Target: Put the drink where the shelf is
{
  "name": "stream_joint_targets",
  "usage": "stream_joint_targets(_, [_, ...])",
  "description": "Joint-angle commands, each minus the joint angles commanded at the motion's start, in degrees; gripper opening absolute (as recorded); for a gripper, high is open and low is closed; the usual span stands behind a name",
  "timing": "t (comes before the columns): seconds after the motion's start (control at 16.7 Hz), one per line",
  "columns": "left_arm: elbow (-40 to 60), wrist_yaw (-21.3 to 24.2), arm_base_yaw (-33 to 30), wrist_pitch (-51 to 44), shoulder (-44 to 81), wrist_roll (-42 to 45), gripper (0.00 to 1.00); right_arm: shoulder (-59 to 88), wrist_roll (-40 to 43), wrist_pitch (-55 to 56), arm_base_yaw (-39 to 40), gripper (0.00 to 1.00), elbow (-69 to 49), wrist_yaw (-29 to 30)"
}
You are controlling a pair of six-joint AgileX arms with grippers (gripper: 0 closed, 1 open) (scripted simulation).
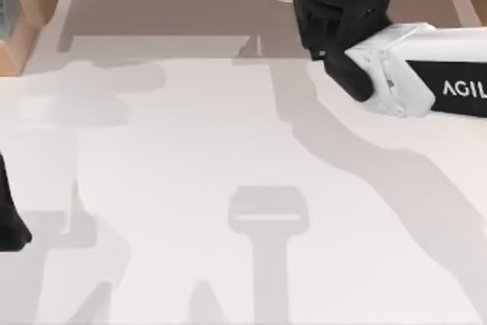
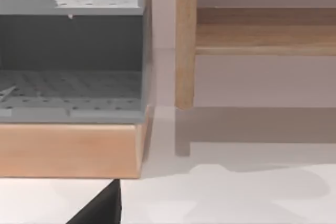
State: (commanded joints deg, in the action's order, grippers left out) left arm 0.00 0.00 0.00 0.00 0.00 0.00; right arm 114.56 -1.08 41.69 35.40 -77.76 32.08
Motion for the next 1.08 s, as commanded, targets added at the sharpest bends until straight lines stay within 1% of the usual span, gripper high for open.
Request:
stream_joint_targets(0.3, [0.0, 0.0, 0.0, 0.0, 0.0, 0.0, 1.00, -1.6, 0.0, -10.3, -5.6, 0.00, -3.6, -1.9])
stream_joint_targets(0.54, [0.0, 0.0, 0.0, 0.0, 0.0, 0.0, 1.00, -2.3, -0.1, -15.8, -8.3, 0.00, -6.4, -3.1])
stream_joint_targets(0.72, [0.0, 0.0, 0.0, 0.0, 0.0, 0.0, 1.00, -3.0, -0.1, -17.6, -8.8, 0.00, -7.8, -3.7])
stream_joint_targets(1.08, [0.0, 0.0, 0.0, 0.0, 0.0, 0.0, 1.00, -2.6, -0.2, -17.5, -8.6, 0.00, -7.8, -3.7])
